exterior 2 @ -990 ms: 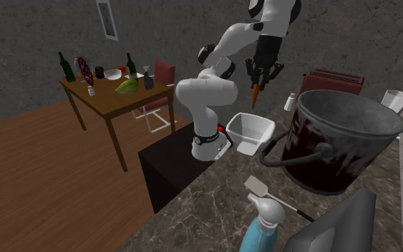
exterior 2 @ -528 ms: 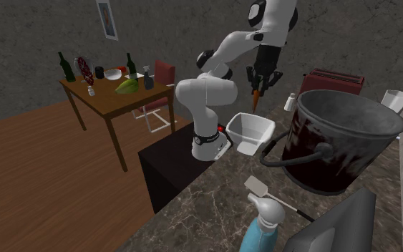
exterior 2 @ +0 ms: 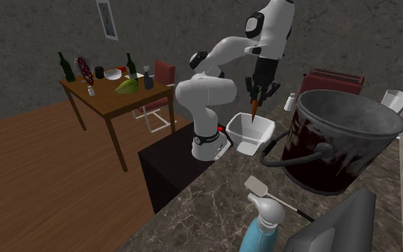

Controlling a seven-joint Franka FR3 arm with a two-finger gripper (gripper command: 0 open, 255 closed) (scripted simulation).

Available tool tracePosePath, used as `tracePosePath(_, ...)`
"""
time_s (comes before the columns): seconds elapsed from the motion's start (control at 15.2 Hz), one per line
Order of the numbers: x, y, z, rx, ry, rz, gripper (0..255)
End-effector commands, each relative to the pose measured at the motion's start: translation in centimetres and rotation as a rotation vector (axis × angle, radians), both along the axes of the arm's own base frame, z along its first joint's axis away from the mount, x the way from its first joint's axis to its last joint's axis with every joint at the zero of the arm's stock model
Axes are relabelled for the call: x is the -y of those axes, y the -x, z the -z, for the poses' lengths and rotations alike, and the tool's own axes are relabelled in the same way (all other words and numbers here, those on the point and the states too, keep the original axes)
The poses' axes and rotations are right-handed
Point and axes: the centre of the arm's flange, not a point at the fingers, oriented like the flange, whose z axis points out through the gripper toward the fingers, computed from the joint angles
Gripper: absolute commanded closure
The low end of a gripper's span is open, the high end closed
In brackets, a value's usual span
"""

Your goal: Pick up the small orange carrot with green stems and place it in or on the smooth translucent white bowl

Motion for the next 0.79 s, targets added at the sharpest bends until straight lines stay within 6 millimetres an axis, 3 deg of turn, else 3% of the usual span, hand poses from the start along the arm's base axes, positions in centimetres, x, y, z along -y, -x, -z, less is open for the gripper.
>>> tracePosePath(0.0, 0.04, -0.15, 1.07, 0.001, -0.001, 0.000, 255)
tracePosePath(0.59, 0.04, -0.15, 1.71, 0.001, -0.001, 0.000, 255)
tracePosePath(0.66, 0.05, -0.15, 1.71, 0.001, -0.001, 0.000, 0)
tracePosePath(0.73, 0.04, -0.15, 1.71, 0.001, -0.001, 0.000, 0)
